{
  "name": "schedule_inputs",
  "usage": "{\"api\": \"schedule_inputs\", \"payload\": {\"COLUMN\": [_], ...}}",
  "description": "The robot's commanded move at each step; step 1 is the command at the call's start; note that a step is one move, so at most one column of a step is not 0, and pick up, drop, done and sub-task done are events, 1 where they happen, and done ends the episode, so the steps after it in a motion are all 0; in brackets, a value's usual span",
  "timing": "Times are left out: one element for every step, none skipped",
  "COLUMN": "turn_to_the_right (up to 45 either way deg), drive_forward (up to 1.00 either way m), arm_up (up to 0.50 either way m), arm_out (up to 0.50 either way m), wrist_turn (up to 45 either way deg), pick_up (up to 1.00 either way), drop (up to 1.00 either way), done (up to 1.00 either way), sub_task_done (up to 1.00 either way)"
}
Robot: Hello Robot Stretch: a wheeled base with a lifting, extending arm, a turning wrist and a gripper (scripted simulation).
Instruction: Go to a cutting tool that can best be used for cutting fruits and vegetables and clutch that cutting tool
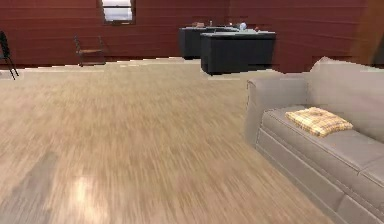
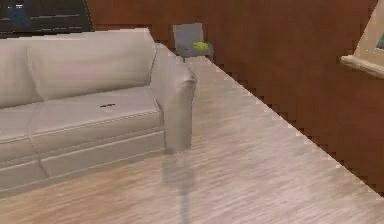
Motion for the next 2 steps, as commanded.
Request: {"api": "schedule_inputs", "payload": {"turn_to_the_right": [0.0, 0.0], "drive_forward": [1.00, 1.00], "arm_up": [0.00, 0.00], "arm_out": [0.00, 0.00], "wrist_turn": [0.0, 0.0], "pick_up": [0.00, 0.00], "drop": [0.00, 0.00], "done": [0.00, 0.00], "sub_task_done": [0.00, 0.00]}}
